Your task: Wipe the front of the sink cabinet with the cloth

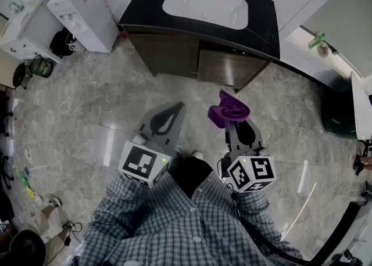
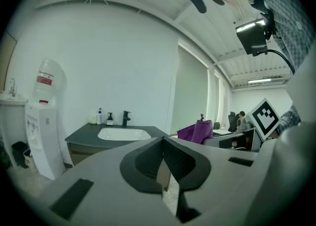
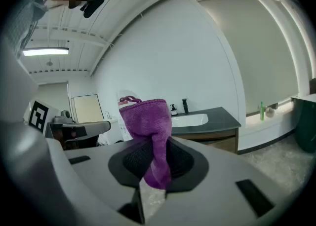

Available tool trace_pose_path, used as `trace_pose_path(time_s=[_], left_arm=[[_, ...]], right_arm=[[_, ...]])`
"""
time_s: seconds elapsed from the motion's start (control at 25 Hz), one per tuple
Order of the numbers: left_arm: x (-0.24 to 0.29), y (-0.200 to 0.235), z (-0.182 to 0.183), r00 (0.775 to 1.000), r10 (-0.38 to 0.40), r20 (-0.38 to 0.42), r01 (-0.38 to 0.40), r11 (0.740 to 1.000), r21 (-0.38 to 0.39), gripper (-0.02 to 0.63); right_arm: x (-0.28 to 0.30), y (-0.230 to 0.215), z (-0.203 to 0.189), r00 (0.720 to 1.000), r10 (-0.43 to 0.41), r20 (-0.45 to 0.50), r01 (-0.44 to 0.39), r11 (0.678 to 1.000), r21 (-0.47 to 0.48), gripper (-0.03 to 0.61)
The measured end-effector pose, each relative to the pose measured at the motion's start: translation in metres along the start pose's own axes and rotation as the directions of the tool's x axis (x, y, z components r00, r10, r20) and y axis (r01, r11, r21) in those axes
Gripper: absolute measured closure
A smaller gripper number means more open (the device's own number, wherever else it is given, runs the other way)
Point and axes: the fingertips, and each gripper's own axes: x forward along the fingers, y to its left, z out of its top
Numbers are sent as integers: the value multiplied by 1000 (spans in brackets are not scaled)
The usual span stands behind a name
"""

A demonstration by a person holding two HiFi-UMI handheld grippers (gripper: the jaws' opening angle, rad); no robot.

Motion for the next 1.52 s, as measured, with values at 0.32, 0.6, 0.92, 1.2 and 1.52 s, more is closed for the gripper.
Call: trace_pose_path(time_s=[0.32, 0.6, 0.92, 1.2, 1.52], left_arm=[[2, 2, 0, 1000, -1, -1, 1, 1000, 0, 603], [4, 1, 1, 1000, 3, -3, -3, 1000, 4, 603], [7, -6, 0, 1000, 16, -2, -16, 1000, 1, 603], [12, -15, 1, 999, 44, -4, -44, 999, 3, 603], [23, -41, 5, 999, 48, -2, -48, 999, 20, 603]], right_arm=[[2, -1, -1, 1000, 0, -3, 0, 1000, 4, 505], [1, -6, 0, 1000, -8, 3, 8, 1000, 17, 505], [-4, -19, 0, 1000, -14, 3, 14, 1000, 28, 505], [-8, -31, 1, 1000, 7, 4, -7, 999, 32, 505], [-19, -46, 4, 999, 38, 8, -38, 999, 19, 505]])
